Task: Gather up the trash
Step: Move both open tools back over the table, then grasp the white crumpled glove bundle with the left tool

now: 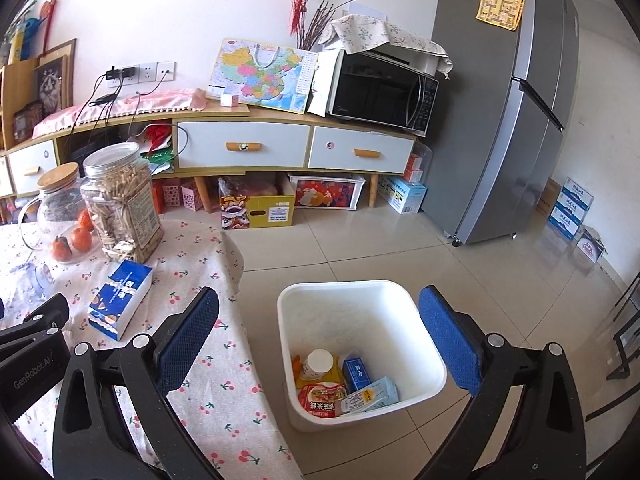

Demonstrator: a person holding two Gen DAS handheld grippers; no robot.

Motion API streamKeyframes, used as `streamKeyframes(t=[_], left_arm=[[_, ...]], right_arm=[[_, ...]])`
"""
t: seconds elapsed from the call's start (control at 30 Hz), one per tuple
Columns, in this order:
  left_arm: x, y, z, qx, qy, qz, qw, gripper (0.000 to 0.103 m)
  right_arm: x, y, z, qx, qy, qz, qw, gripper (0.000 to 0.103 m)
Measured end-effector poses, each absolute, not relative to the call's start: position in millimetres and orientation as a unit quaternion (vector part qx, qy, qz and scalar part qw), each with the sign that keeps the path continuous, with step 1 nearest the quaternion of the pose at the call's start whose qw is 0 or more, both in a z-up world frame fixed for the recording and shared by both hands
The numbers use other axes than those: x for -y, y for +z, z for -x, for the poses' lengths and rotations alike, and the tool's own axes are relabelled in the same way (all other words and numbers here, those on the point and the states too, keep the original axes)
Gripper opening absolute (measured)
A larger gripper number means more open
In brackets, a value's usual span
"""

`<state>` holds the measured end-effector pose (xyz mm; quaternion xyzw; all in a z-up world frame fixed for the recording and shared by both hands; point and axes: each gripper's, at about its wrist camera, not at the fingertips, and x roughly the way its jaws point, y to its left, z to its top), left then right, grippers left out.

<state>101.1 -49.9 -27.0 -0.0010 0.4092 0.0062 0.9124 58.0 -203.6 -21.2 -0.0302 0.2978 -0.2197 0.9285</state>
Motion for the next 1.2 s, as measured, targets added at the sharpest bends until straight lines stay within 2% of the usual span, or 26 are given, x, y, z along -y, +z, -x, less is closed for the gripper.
streamKeyframes(t=[0.4,0.7,0.73,0.8,0.83,0.87,1.2], left_arm=[[-25.8,-75.8,-148.7,-0.509,0.02,0.024,0.86,0.088],[-13.8,-107.2,-158.3,-0.544,-0.039,-0.003,0.838,0.087],[-11.6,-111.2,-158.8,-0.547,-0.038,-0.01,0.836,0.083],[-10.7,-119.3,-160.3,-0.559,-0.038,-0.015,0.828,0.066],[-11.9,-122.4,-160.6,-0.565,-0.039,-0.011,0.824,0.051],[-13.6,-123.5,-160.0,-0.567,-0.037,-0.007,0.823,0.046],[-33.1,-77.6,-126.9,-0.513,-0.05,0.019,0.857,0.044]], right_arm=[[173.7,-34.9,-83.6,-0.331,-0.186,0.004,0.925,0.096],[182.7,-47.6,-96.9,-0.374,-0.172,-0.035,0.911,0.096],[183.8,-49.0,-97.6,-0.378,-0.17,-0.038,0.909,0.096],[185.6,-50.2,-98.5,-0.383,-0.168,-0.043,0.907,0.096],[186.4,-50.6,-99.0,-0.384,-0.167,-0.045,0.907,0.096],[186.6,-51.0,-99.4,-0.386,-0.166,-0.046,0.906,0.096],[179.5,-56.6,-108.4,-0.401,-0.147,-0.055,0.902,0.096]])
